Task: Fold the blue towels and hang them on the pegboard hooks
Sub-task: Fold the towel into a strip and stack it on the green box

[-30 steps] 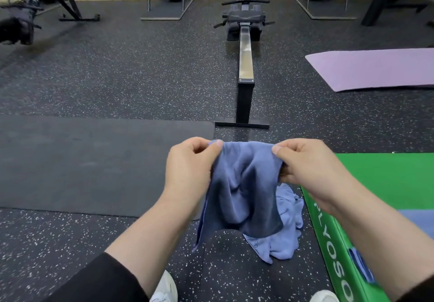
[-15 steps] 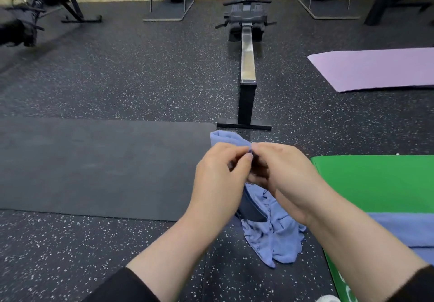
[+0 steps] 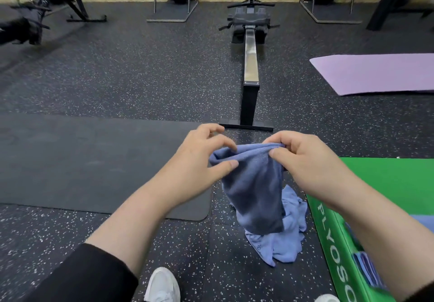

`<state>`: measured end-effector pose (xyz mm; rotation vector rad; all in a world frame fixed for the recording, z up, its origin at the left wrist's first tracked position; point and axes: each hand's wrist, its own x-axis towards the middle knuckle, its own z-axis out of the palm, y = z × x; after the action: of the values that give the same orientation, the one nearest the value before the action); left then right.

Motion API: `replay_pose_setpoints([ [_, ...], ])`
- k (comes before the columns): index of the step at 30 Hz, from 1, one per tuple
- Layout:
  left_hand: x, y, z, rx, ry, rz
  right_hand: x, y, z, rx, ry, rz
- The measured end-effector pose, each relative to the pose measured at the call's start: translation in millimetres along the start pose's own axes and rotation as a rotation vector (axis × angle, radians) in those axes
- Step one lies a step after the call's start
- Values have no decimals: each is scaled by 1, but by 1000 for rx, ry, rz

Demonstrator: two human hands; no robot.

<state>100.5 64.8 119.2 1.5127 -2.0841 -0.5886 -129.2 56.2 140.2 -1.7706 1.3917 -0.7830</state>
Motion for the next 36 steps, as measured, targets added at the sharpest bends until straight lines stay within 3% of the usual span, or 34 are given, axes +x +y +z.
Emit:
replay_pose_setpoints([
  [6, -12, 11, 1, -35, -63, 120, -14, -5, -12, -8, 15, -6],
  [12, -20, 0, -4, 325, -144, -12, -24, -1, -20, -25, -3, -26],
  [18, -22, 15, -23, 215, 89, 91, -21, 12, -27, -116, 84, -48],
  [21, -20, 10, -26, 219, 24, 14, -21, 17, -24, -156, 33, -39],
  [24, -20, 9, -26, 198, 70, -34, -19, 17, -21, -200, 53, -59],
  [32, -19, 17, -27, -67, 204, -106, -17, 11, -22, -28, 66, -60],
  [36, -14, 20, -22, -312, 228, -137, -17, 7, -20, 92, 90, -29],
])
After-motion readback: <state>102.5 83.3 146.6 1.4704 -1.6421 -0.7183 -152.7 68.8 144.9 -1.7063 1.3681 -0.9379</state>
